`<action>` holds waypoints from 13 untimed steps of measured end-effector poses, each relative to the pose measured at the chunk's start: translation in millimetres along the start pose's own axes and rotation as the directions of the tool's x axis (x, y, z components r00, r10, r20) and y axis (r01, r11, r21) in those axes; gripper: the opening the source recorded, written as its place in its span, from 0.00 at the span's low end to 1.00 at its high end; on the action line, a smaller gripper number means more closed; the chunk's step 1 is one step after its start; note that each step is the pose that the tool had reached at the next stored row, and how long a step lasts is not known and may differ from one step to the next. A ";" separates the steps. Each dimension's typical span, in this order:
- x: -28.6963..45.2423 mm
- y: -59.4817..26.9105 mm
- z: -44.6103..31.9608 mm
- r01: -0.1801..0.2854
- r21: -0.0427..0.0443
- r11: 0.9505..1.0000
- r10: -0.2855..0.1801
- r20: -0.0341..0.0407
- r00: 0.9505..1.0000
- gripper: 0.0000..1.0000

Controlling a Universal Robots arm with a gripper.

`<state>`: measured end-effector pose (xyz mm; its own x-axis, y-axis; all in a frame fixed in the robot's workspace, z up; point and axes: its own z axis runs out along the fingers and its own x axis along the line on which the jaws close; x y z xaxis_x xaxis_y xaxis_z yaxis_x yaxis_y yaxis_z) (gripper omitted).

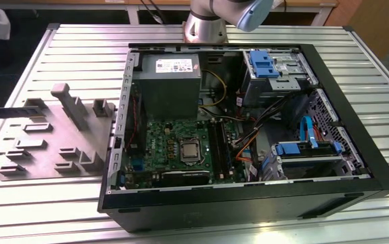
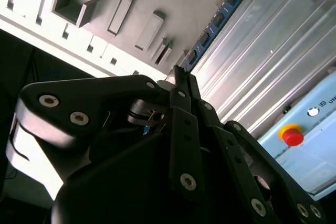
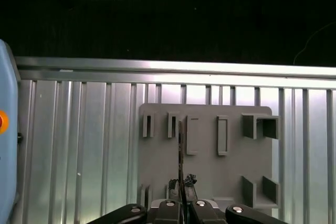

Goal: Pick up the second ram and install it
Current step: 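Pick up the second ram and move it above second insertion slot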

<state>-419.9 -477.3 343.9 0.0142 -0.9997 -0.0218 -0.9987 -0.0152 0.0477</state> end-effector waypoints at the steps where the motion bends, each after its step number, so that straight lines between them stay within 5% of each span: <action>1: -0.1 0.2 -4.4 0.000 0.000 1.000 0.000 0.000 1.000 0.13; 13: -1.2 2.6 -53.5 0.000 0.000 1.000 0.000 0.000 1.000 0.13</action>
<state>-419.9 -477.2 397.5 0.0141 -0.9997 -0.0218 -0.9987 -0.0152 0.0478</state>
